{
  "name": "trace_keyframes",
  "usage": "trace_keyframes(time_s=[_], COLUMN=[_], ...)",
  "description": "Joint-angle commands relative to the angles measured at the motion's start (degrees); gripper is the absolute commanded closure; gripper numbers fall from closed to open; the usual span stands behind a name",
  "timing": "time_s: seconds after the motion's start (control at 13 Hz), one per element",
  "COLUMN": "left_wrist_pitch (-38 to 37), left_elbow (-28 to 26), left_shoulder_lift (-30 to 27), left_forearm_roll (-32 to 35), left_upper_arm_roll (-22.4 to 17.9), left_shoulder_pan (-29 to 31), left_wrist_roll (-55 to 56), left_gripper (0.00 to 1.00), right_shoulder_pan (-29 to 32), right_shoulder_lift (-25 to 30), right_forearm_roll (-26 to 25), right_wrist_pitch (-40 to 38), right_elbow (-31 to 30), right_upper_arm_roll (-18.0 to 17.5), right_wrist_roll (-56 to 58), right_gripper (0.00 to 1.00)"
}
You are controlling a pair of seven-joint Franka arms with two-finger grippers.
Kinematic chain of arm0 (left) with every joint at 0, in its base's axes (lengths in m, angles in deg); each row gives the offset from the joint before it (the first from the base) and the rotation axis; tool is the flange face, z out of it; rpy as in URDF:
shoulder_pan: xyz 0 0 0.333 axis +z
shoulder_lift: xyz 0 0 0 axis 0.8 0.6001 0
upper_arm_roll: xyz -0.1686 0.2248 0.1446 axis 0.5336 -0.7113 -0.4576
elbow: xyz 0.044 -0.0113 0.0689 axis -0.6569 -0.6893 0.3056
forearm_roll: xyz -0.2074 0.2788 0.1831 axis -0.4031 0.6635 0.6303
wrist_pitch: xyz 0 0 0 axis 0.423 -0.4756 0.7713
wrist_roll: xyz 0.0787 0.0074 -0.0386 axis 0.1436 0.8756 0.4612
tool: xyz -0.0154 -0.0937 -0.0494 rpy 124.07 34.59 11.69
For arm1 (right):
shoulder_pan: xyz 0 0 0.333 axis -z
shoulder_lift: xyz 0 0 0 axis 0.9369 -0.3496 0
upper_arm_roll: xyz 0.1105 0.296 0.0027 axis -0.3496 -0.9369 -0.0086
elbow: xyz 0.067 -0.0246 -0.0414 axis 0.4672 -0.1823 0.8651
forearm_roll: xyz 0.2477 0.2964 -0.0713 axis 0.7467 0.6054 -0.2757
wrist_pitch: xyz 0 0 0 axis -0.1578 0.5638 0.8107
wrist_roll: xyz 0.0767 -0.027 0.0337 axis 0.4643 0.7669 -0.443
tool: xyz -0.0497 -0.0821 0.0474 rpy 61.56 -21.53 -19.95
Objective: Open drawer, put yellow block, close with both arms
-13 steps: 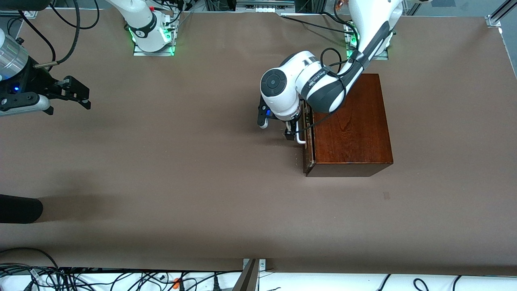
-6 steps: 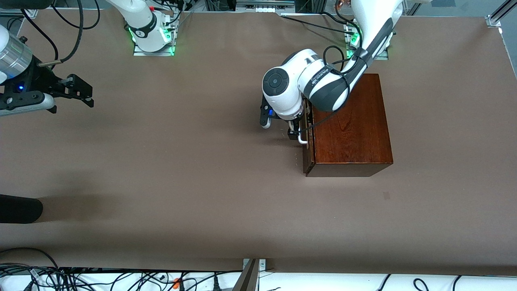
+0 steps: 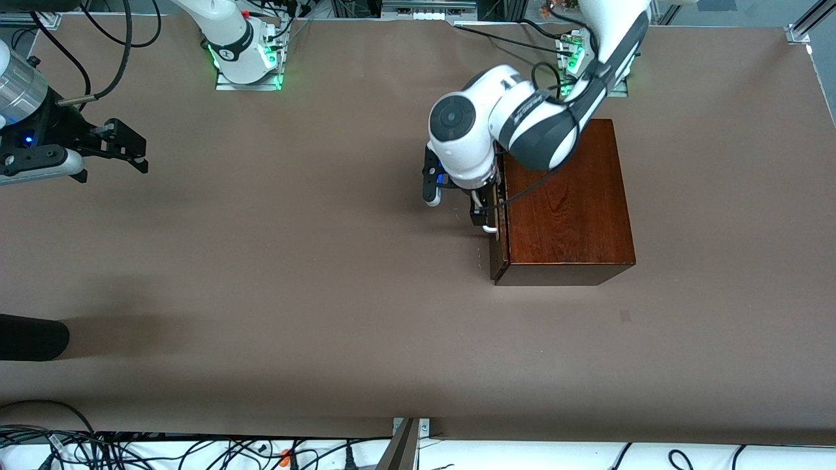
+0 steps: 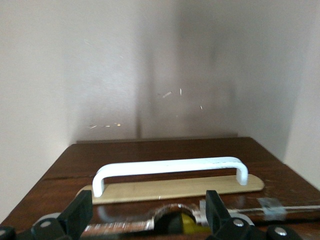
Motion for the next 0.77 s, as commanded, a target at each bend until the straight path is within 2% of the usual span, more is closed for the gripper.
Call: trace_keyframes(time_s=[0.0,0.31,0.69], left_wrist_pitch=[-6.0,-13.2,-19.1], left_elbow=[5.7,10.8,13.5], left_shoulder_lift=[-2.9,-6.3,-10.4], left_forearm_roll=[-5.8,-10.4,-10.4], left_upper_arm_roll=[0.2,0.2,-0.6], left_shoulder_pan=[2.3,12.4,21.8], left_wrist_roll=[6.1,9.6,12.4], left_gripper=[0.00,0.00,0.00], right_shoulder_pan=[-0.2,-0.1,-0.1], right_shoulder_lift=[-0.3,-0.3,-0.4], right_forearm_roll=[-0.9,-0.9,-0.8], right_wrist_pitch=[-1.2,-0.8,-1.0], right_elbow=[0.9,0.9,0.9], right_upper_arm_roll=[0.1,0.3,0.3], right_wrist_roll=[-0.1,-0.2,-0.1], right_gripper=[0.00,0.00,0.00])
